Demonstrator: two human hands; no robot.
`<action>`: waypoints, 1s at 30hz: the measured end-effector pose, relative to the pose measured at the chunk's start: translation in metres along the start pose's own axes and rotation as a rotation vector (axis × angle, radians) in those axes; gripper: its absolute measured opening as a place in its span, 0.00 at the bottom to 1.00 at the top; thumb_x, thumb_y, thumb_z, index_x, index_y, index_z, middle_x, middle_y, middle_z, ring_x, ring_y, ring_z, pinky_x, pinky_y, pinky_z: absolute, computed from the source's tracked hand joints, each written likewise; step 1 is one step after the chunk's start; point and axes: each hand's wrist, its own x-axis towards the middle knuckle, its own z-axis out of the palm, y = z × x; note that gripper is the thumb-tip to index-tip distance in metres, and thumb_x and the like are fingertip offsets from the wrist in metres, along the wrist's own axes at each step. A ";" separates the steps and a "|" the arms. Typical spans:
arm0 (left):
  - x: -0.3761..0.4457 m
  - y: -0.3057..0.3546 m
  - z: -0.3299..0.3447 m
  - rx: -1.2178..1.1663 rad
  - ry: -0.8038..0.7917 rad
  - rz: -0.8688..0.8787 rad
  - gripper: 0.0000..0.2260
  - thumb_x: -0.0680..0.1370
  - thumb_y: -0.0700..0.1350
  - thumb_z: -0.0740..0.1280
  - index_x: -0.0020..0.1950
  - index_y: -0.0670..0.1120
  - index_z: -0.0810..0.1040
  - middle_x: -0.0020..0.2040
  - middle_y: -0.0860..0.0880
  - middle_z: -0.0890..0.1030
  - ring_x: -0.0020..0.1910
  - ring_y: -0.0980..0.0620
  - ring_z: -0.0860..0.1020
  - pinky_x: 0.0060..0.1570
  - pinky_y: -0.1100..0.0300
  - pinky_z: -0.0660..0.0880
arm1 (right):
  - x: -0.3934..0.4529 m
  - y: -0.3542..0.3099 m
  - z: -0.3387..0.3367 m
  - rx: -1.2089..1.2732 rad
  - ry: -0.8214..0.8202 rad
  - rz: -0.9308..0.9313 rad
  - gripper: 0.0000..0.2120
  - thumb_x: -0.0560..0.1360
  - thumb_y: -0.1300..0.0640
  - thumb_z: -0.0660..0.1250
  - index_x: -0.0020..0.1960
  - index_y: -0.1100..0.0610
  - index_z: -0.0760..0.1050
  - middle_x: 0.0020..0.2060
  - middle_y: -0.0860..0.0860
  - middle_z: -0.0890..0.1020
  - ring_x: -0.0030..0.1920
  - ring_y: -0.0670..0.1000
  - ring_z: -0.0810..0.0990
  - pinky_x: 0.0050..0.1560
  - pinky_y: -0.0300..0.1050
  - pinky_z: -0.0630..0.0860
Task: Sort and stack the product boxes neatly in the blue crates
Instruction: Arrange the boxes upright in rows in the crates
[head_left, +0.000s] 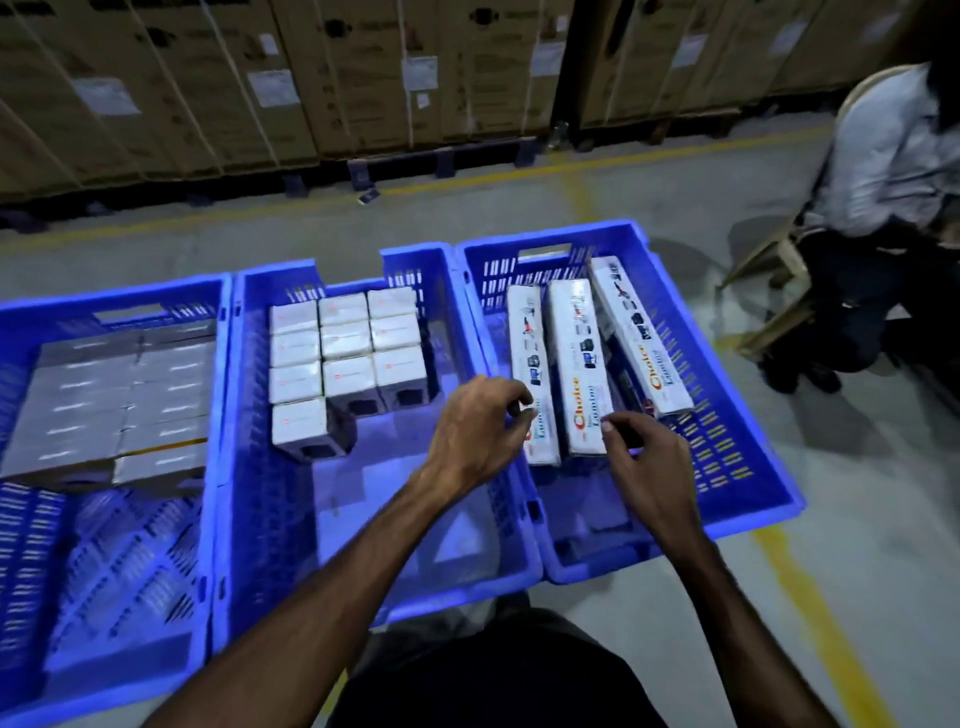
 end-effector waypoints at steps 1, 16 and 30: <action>0.006 0.004 0.006 0.017 -0.009 0.023 0.03 0.77 0.47 0.73 0.47 0.48 0.83 0.41 0.52 0.84 0.41 0.46 0.78 0.45 0.50 0.76 | 0.005 0.010 -0.005 -0.052 -0.052 0.019 0.06 0.78 0.54 0.72 0.55 0.52 0.85 0.46 0.51 0.88 0.47 0.52 0.87 0.52 0.53 0.82; 0.027 0.011 0.049 0.102 0.089 -0.128 0.01 0.78 0.45 0.72 0.47 0.50 0.84 0.36 0.55 0.82 0.42 0.49 0.75 0.49 0.54 0.63 | 0.083 0.003 0.028 -0.505 -0.313 0.062 0.34 0.75 0.34 0.69 0.70 0.56 0.70 0.64 0.60 0.75 0.63 0.64 0.78 0.59 0.60 0.77; 0.024 0.004 0.052 -0.003 0.127 -0.166 0.04 0.77 0.43 0.72 0.42 0.48 0.83 0.35 0.52 0.81 0.39 0.49 0.75 0.50 0.52 0.68 | 0.109 -0.024 0.027 -0.683 -0.177 -0.028 0.35 0.73 0.36 0.71 0.66 0.60 0.69 0.57 0.61 0.79 0.54 0.63 0.82 0.49 0.56 0.78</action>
